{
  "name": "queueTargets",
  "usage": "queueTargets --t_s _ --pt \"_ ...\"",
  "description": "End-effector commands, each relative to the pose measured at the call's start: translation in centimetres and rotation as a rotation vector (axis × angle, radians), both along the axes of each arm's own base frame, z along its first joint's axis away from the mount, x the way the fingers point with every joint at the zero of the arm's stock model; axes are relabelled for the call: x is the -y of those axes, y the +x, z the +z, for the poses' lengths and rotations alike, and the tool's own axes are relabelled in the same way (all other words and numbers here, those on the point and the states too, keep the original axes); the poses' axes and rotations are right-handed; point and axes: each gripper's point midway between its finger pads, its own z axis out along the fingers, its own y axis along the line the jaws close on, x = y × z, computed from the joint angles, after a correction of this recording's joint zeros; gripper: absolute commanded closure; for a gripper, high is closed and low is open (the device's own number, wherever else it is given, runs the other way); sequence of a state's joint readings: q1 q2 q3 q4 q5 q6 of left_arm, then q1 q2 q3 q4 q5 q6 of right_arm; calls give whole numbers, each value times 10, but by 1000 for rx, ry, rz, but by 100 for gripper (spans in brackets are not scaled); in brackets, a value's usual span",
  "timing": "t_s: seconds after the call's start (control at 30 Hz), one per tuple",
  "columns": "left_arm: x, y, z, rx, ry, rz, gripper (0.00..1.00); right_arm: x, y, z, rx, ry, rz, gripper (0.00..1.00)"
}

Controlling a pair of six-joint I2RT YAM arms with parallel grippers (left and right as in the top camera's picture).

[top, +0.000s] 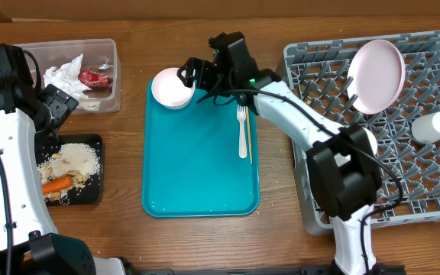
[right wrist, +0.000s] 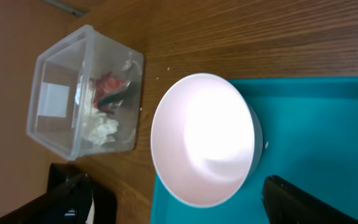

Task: Sort waste into correct bins and load items into the dishwasher rack

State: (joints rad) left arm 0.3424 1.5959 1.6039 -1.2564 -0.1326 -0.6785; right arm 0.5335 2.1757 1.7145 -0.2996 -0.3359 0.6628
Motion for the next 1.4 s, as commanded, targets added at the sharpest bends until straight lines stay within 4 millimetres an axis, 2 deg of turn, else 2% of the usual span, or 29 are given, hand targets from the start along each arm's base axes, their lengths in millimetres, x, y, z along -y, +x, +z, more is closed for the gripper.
queueTargets --t_s 0.0,0.13,0.4,0.6,0.87,0.97,1.37 --pt "-5 2 7 13 22 3 0 -7 7 -22 -2 -57 -55 12" --pt "-5 2 7 13 22 4 0 -6 7 -40 -13 -98 -73 13" --pt "-5 2 7 13 23 3 0 -8 6 -59 -24 -132 -97 19" --pt "-5 2 7 13 22 4 0 1 3 -71 -53 -188 -139 38" --pt "-5 2 7 13 22 3 0 0 2 -71 -54 -188 -138 42" --pt "-5 2 7 13 22 3 0 -1 1 -71 -55 -190 -135 46" --pt "-5 2 7 13 22 4 0 -11 -8 -73 -59 -192 -111 47"
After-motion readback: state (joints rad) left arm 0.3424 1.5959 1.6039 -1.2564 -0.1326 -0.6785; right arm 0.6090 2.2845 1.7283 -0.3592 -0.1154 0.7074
